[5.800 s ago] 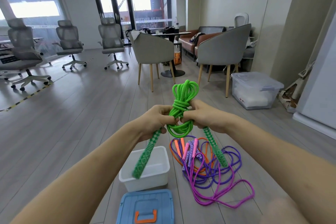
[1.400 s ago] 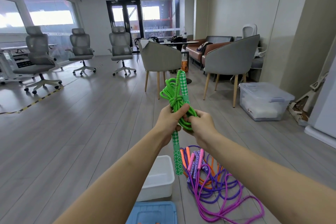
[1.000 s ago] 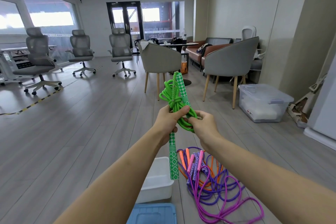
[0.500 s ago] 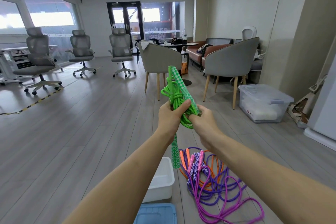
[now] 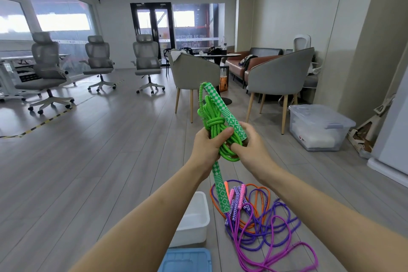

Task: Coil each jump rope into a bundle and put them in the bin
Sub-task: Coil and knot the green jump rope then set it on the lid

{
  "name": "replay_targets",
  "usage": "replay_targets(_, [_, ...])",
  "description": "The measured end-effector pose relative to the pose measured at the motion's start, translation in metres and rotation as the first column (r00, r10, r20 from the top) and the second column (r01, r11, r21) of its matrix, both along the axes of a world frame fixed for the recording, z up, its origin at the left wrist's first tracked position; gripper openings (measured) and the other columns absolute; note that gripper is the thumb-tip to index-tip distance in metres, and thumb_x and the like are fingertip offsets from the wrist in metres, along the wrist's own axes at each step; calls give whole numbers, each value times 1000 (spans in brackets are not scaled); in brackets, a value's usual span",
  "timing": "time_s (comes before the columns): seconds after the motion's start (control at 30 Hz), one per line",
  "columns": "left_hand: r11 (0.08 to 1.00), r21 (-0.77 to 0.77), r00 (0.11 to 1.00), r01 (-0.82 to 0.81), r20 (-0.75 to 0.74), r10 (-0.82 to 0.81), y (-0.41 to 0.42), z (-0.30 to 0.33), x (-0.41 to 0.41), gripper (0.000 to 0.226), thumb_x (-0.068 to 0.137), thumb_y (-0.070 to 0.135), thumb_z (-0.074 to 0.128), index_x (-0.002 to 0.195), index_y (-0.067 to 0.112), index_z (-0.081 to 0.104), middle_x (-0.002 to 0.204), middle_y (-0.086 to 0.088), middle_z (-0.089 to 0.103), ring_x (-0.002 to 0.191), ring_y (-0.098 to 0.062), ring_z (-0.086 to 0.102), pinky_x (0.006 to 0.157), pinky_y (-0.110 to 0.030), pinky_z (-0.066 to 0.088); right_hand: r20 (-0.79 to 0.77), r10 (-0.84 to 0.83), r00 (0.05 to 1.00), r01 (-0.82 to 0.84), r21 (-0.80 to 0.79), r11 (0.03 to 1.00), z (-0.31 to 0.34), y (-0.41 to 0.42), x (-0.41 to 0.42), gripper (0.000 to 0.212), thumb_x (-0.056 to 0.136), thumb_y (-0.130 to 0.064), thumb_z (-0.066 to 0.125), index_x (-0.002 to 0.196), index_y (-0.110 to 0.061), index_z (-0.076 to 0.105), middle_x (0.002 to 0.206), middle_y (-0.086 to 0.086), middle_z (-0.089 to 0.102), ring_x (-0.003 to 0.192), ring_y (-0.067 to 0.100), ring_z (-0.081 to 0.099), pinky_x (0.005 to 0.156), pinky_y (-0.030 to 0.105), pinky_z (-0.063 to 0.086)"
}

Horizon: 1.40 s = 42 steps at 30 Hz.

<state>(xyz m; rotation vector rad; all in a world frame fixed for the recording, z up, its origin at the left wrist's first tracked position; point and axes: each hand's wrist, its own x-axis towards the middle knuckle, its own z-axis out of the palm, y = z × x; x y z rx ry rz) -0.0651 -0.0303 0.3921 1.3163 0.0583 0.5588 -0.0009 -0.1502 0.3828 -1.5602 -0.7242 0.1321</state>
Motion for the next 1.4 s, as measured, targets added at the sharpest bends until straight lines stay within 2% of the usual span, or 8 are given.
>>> replay_targets(0.1, [999, -38, 998, 19, -53, -21, 2, 4, 2, 24, 95, 8, 68, 113, -6, 64, 77, -8, 69, 57, -11, 60, 42, -16, 37, -86, -30, 996, 39, 106, 994, -1, -2, 4, 46, 90, 2, 66, 119, -30, 51, 103, 12, 72, 92, 26, 72, 78, 41, 61])
replay_targets(0.23, [946, -274, 981, 171, -41, -189, 7, 11, 4, 19, 96, 3, 64, 115, -1, 63, 86, -12, 67, 66, -9, 62, 38, -12, 32, -224, 65, 972, -8, 244, 970, 7, -5, 7, 32, 93, 9, 63, 112, -16, 54, 93, 4, 73, 81, 15, 70, 64, 29, 56])
replay_targets(0.33, [905, -357, 963, 232, -47, -266, 8, 12, 3, 13, 99, 2, 58, 111, 2, 63, 88, -9, 66, 63, -7, 58, 35, -11, 31, -251, 127, 960, -75, 204, 976, 8, -8, 7, 30, 94, 7, 61, 113, -15, 58, 86, 2, 73, 74, 13, 66, 59, 26, 50])
replay_targets(0.5, [929, -244, 946, 277, -98, -308, 9, 14, 2, 13, 102, 3, 55, 115, 4, 57, 77, -1, 54, 55, -4, 45, 33, -12, 27, -264, 134, 955, -87, 182, 979, 9, -14, 12, 36, 91, 15, 56, 119, -7, 58, 91, 11, 69, 76, 19, 66, 67, 34, 55])
replay_targets(0.9, [985, 8, 974, 172, -148, -169, 2, 8, 1, 15, 98, 17, 68, 111, 11, 62, 73, 5, 58, 53, -3, 41, 39, -16, 23, -434, 235, 870, -109, 294, 950, 23, -21, 11, 41, 88, 22, 49, 123, 1, 55, 94, 22, 61, 61, 18, 57, 50, 26, 52])
replay_targets(1.1, [988, -42, 985, 151, -80, -154, 0, 8, 2, 25, 95, 19, 70, 114, 4, 64, 69, 3, 56, 50, -3, 37, 37, -16, 23, -409, 271, 871, -152, 301, 941, 20, -18, 10, 51, 92, 19, 49, 131, -13, 40, 102, 18, 61, 64, 18, 59, 54, 29, 53])
replay_targets(1.27, [987, -53, 985, 151, -80, -155, -1, 7, 2, 25, 95, 17, 70, 115, 5, 61, 65, 6, 54, 50, -3, 37, 37, -15, 23, -240, 176, 955, -123, 220, 968, 11, -18, 9, 50, 94, 11, 56, 129, -20, 39, 103, 19, 64, 76, 25, 66, 67, 43, 51])
replay_targets(1.4, [985, -51, 982, 163, -92, -167, 1, 5, 2, 26, 95, 17, 69, 116, 4, 61, 58, 7, 47, 47, -2, 36, 37, -16, 22, -172, 123, 977, -98, 146, 984, 5, -17, 6, 40, 96, 3, 57, 128, -19, 49, 104, 20, 64, 82, 22, 69, 57, 33, 44])
